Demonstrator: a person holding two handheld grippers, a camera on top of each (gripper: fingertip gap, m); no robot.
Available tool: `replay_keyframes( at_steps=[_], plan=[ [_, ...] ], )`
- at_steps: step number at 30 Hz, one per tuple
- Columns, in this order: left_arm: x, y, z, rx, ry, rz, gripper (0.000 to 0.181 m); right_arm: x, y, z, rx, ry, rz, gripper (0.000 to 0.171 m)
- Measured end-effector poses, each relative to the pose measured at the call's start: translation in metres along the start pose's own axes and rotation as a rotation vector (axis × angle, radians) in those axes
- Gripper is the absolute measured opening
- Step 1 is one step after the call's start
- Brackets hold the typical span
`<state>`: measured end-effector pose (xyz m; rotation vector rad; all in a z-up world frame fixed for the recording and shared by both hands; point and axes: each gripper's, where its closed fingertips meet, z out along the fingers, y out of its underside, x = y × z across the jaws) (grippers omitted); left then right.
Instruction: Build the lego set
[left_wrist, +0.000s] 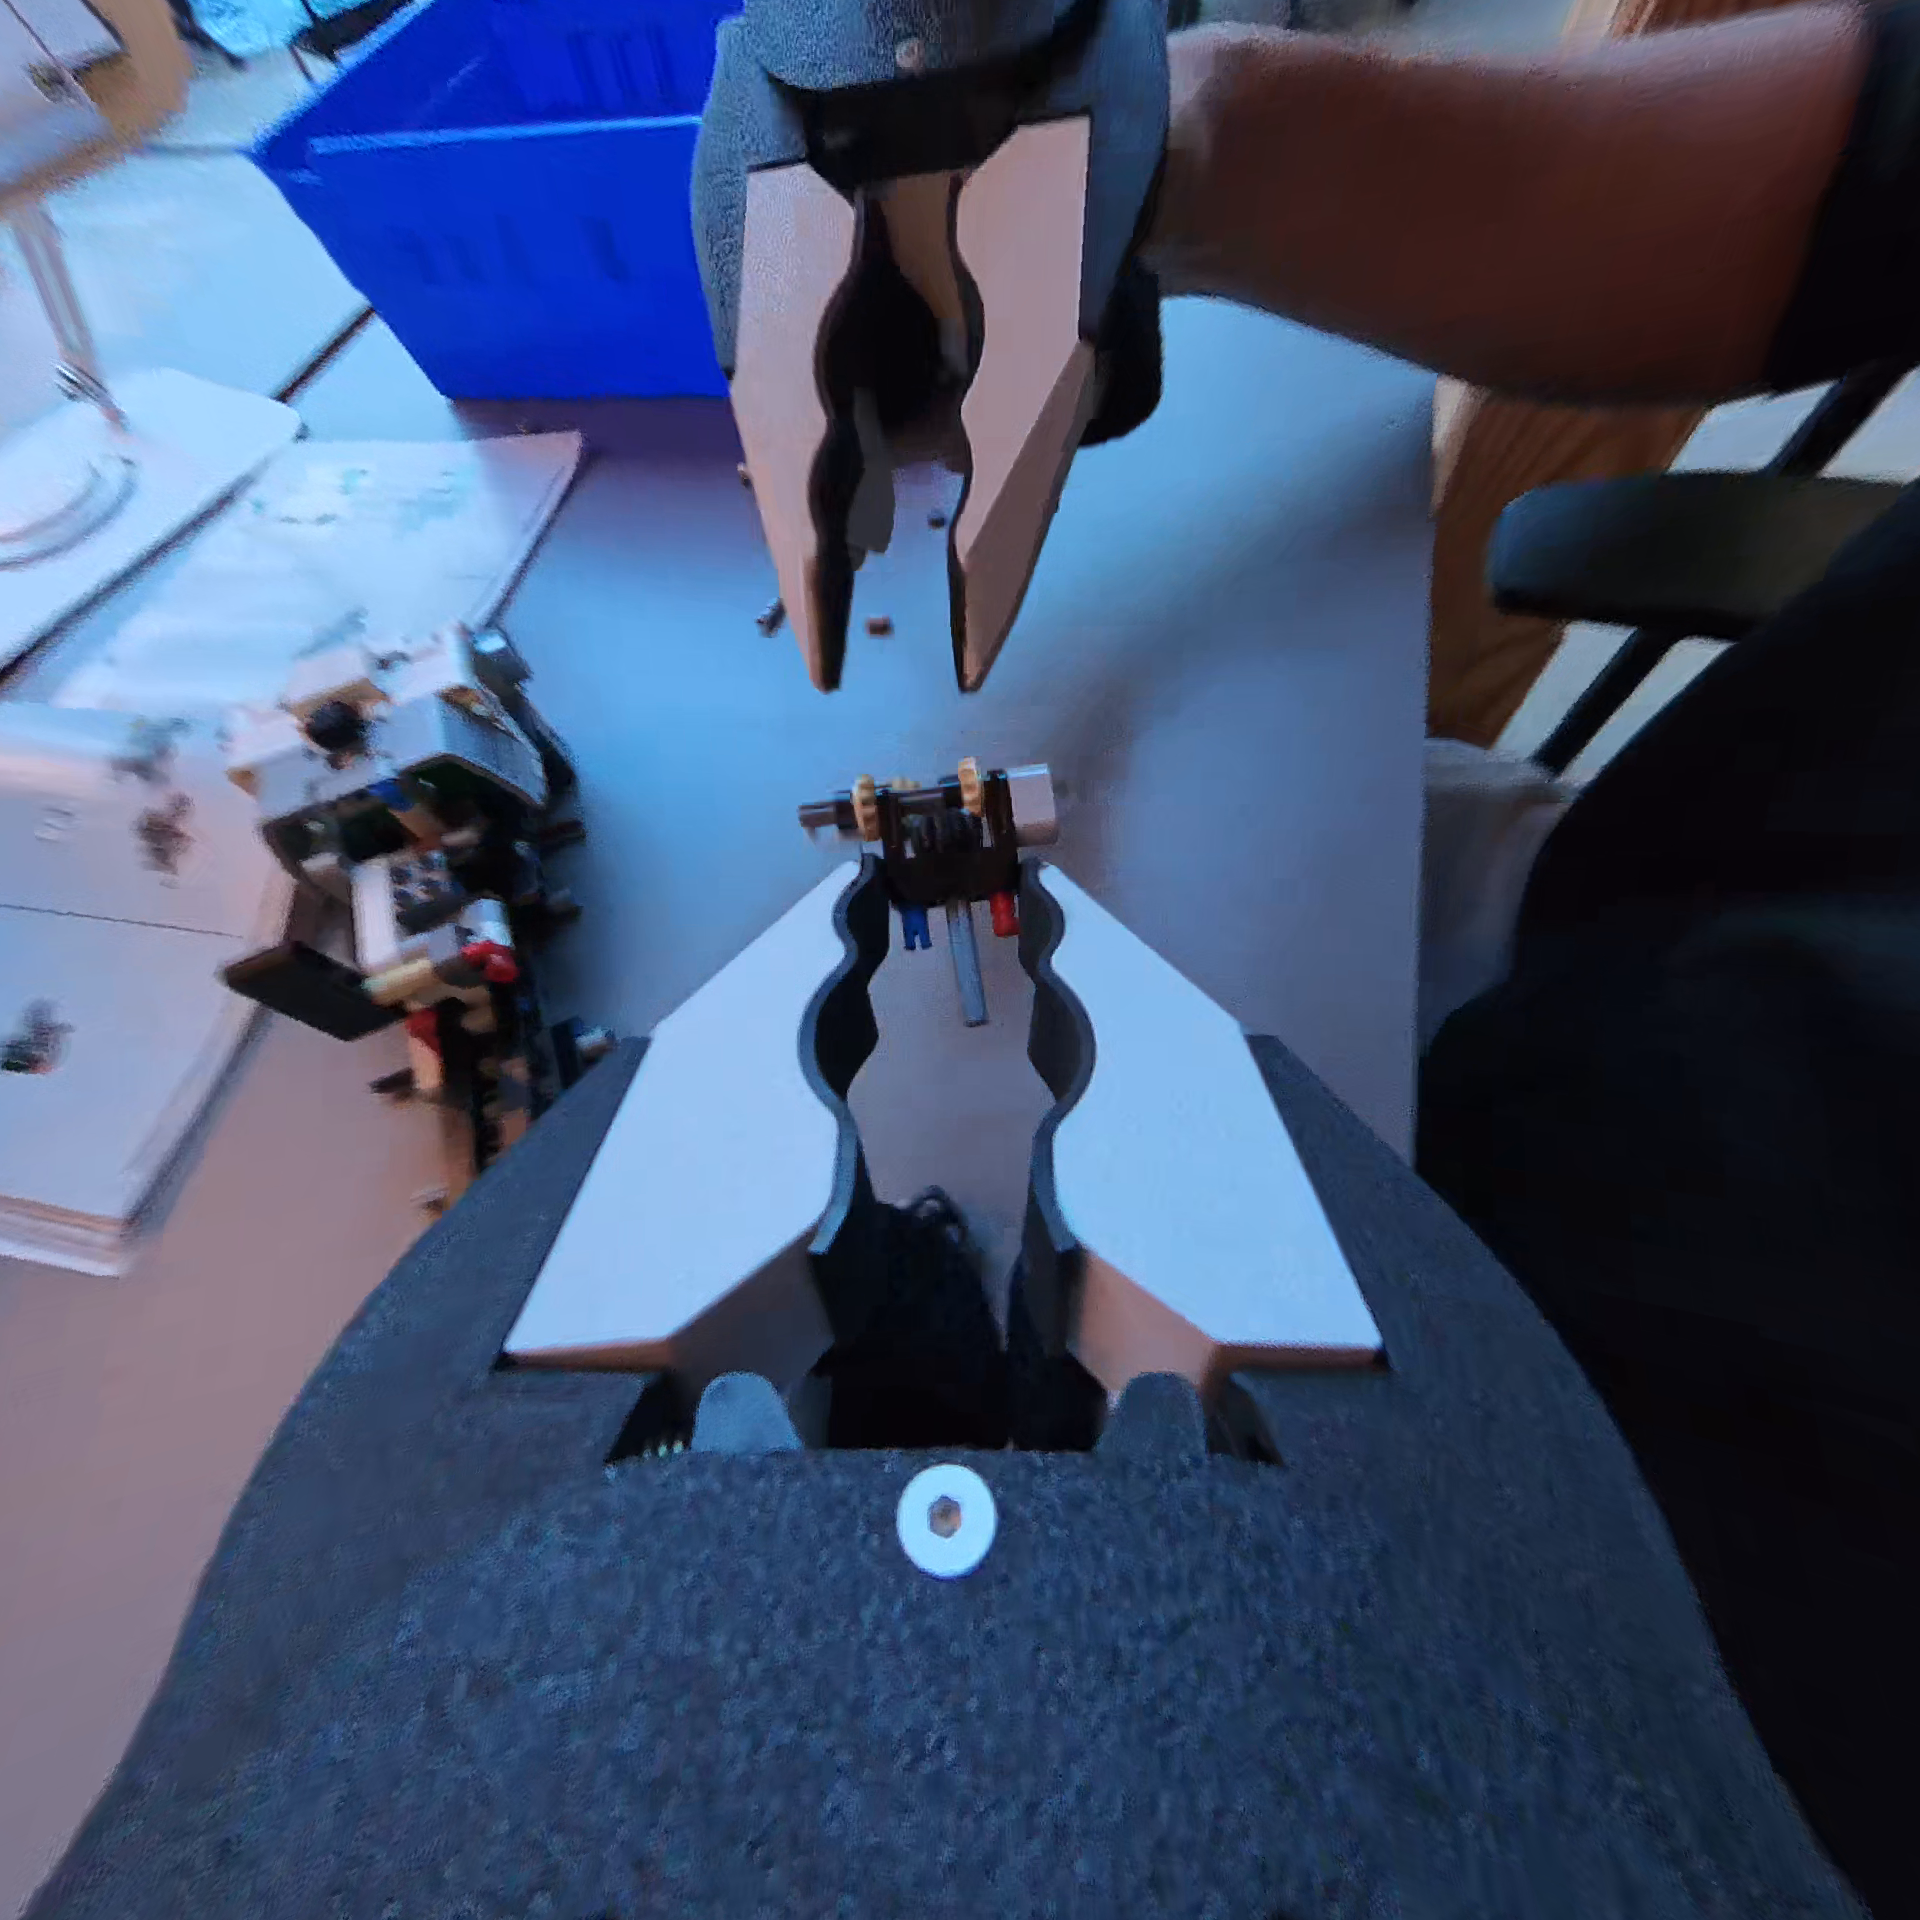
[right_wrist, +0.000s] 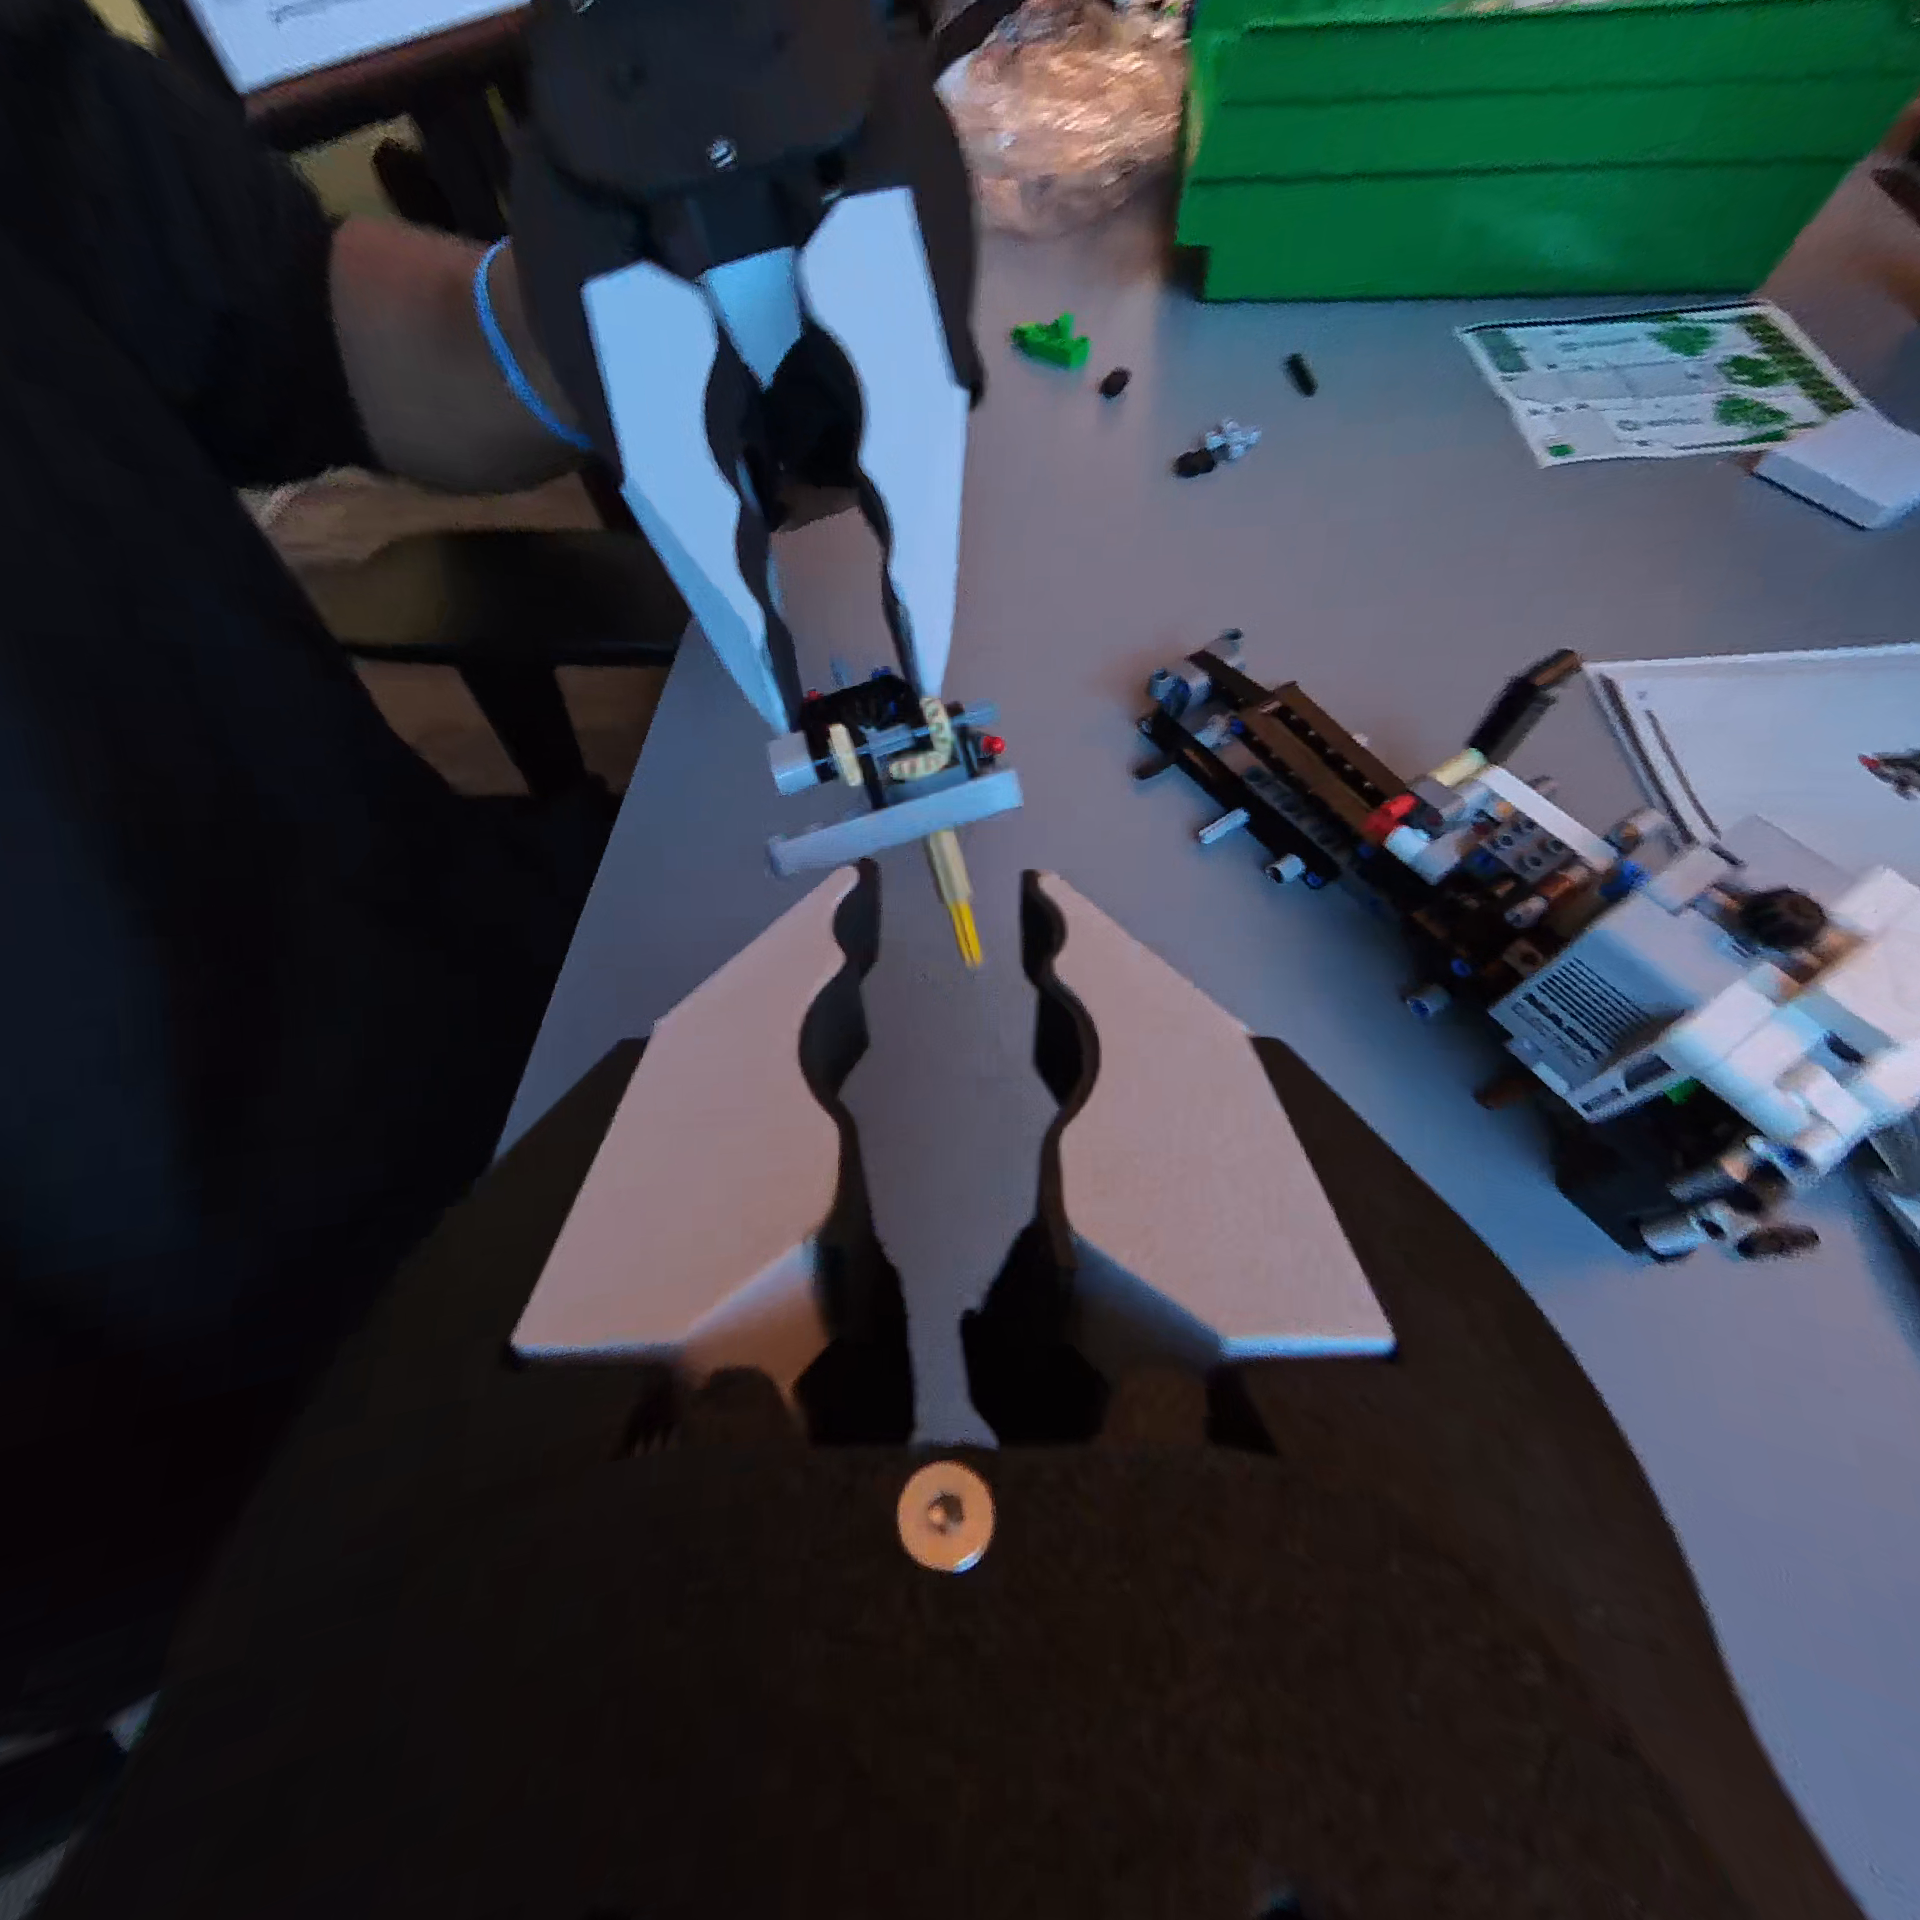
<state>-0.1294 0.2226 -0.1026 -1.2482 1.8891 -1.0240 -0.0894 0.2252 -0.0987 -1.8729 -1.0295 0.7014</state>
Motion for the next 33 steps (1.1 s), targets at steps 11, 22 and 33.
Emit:
replay_keyframes(
  at_steps=[11,22,33],
  plan=[
    [0.007,-0.057,-0.025,0.143,-0.305,0.528,0.022,-0.047,-0.027,-0.013,0.505,-0.516,0.811,0.051],
    [0.025,-0.063,-0.017,0.1,-0.273,0.568,0.022,-0.056,-0.065,-0.019,0.652,-0.647,0.668,0.027],
    [0.007,-0.031,0.001,-0.218,-0.354,0.58,0.023,-0.036,-0.032,0.009,0.432,-0.314,0.623,0.014]
  ],
)
